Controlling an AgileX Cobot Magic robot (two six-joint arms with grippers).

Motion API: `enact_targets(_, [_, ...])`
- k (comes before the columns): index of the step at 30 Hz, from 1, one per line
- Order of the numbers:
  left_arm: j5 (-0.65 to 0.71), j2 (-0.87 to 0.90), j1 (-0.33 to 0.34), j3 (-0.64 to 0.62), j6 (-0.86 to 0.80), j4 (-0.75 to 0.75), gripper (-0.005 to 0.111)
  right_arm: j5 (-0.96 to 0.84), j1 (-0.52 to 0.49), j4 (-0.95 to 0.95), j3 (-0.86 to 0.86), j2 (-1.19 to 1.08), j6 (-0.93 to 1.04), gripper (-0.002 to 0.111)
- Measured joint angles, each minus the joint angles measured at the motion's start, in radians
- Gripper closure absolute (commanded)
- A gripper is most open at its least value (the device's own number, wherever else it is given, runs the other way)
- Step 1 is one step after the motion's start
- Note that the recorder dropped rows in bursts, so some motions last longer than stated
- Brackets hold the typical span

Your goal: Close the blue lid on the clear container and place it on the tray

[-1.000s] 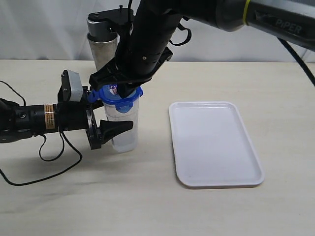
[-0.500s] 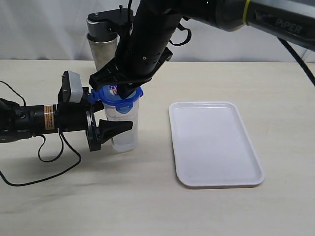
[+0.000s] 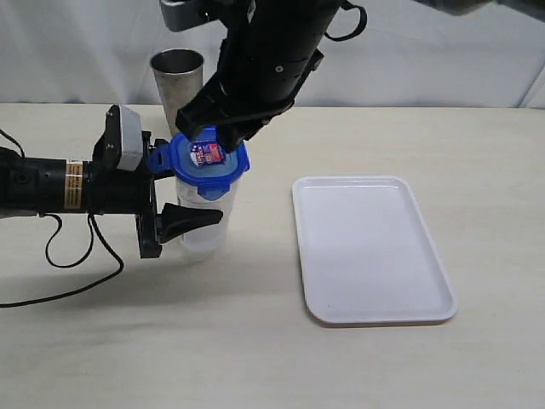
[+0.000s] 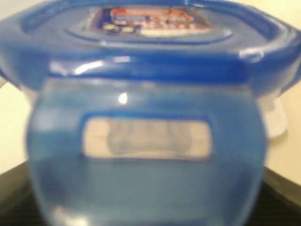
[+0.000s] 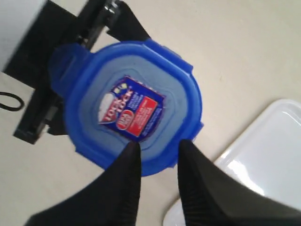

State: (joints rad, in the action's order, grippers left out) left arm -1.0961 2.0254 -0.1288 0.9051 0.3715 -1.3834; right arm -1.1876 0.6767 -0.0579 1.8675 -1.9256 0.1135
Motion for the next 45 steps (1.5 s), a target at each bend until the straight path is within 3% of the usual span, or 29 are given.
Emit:
enact_targets(1, [-0.013, -0.007, 0.000, 0.000, 0.007, -0.015, 0.107, 0.009, 0.000, 0.010, -0.025, -0.002, -0.002, 0.098])
enact_targets(3, [-0.023, -0.009, 0.000, 0.000, 0.013, -0.049, 0.107, 0.048, 0.000, 0.035, -0.069, -0.004, -0.002, 0.104])
enact_targets(9, [-0.038, -0.009, 0.000, 0.000, 0.039, -0.080, 0.107, 0.120, 0.000, 0.191, -0.208, -0.004, -0.074, 0.104])
enact_targets(14, [-0.010, -0.010, 0.000, 0.000, 0.042, -0.080, 0.107, 0.149, 0.000, 0.202, -0.211, 0.000, -0.103, 0.103])
enact_targets(23, [0.133, -0.018, -0.024, 0.003, 0.088, -0.063, 0.107, 0.138, -0.021, 0.200, -0.178, 0.023, -0.154, 0.084])
enact_targets(31, [0.162, -0.018, -0.067, 0.006, 0.090, -0.063, 0.107, 0.152, -0.034, 0.106, -0.178, 0.058, -0.169, 0.065])
enact_targets(36, [0.162, -0.018, -0.067, 0.006, 0.090, -0.063, 0.107, 0.214, -0.034, -0.085, -0.178, 0.081, -0.137, 0.066])
enact_targets(45, [0.162, -0.018, -0.067, 0.006, 0.094, -0.063, 0.107, 0.220, -0.011, -0.125, -0.178, 0.021, -0.133, 0.067])
